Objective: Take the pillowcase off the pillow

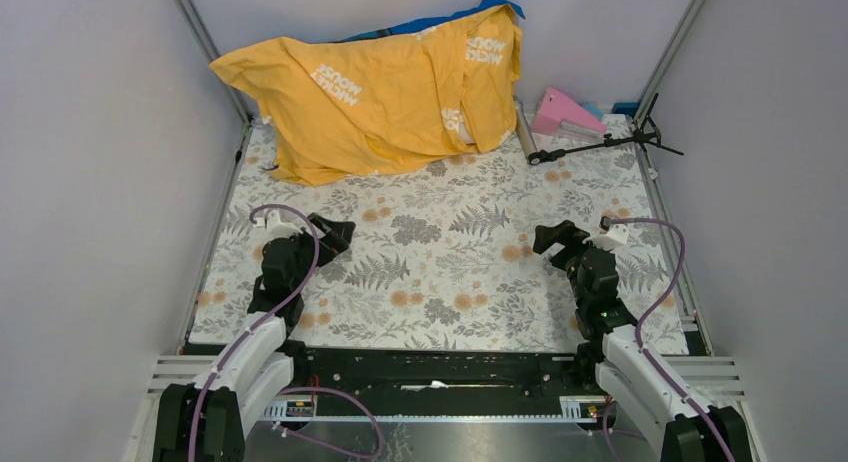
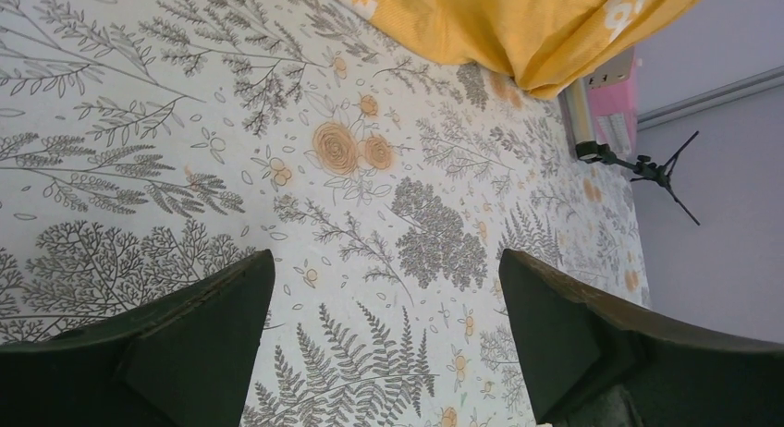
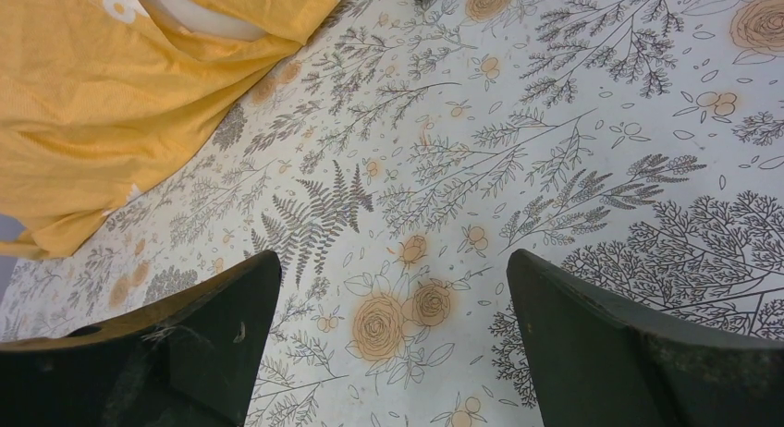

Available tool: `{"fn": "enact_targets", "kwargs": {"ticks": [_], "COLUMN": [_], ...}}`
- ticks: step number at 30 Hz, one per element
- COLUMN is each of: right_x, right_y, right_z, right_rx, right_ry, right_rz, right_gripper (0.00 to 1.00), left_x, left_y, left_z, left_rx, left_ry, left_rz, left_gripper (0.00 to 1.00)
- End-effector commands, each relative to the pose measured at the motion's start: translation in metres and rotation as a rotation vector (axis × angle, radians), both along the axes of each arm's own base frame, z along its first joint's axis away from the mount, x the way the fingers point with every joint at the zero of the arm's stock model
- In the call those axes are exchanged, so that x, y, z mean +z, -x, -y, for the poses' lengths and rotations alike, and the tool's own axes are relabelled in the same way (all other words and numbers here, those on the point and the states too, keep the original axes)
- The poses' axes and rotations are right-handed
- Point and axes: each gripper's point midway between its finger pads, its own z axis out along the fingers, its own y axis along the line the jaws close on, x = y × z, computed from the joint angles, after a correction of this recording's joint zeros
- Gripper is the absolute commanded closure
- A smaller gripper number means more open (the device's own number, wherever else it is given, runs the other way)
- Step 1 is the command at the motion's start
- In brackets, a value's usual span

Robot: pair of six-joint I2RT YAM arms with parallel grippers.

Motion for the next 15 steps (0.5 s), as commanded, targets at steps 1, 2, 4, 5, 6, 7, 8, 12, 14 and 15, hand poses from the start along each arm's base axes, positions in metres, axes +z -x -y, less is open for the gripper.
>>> {"fn": "enact_targets", "kwargs": {"ticks": [1,2,4,5,6,7,8,12,14,15], "right_x": [0.026,0.024,0.02,0.018,0.018,0.018,0.019,0.015,0.019,0.023], "right_y": [-0.008,-0.008,-0.007,-0.006,-0.006,-0.006,-0.006,-0.009,-0.015,-0.019], "right_z": [-0.005,-0.005,-0.007,-0.008,-0.009,-0.009,-0.009,-0.014,-0.022,-0.027], "right_rx": [0.012,0.016,0.023,0.026,0.032,0.035,0.035,0.059,0.1,0.123], "right_ry": [-0.027,-0.027,-0.038,-0.045,-0.05,-0.053,-0.052,-0.035,-0.033,-0.032], "right_rz": [0.073,0.073,0.085,0.095,0.108,0.114,0.111,0.066,0.066,0.069], "right_gripper": [0.0,0.01,0.0,0.0,0.0,0.0,0.01,0.0,0.0,0.0], "left_x": [0.026,0.027,0.028,0.029,0.03,0.031,0.032,0.034,0.034,0.033], "left_y": [-0.004,-0.004,-0.003,-0.003,-0.003,-0.002,-0.002,0.0,0.001,0.001], "left_z": [0.004,0.005,0.008,0.01,0.013,0.015,0.018,0.026,0.027,0.028], "left_rx": [-0.024,-0.028,-0.051,-0.065,-0.081,-0.096,-0.112,-0.16,-0.17,-0.175], "left_ry": [0.009,0.009,0.007,0.007,0.009,0.01,0.012,0.021,0.024,0.026], "left_rz": [0.115,0.118,0.124,0.129,0.136,0.141,0.146,0.164,0.17,0.169], "left_gripper": [0.01,0.01,0.01,0.01,0.01,0.01,0.01,0.01,0.01,0.01]}}
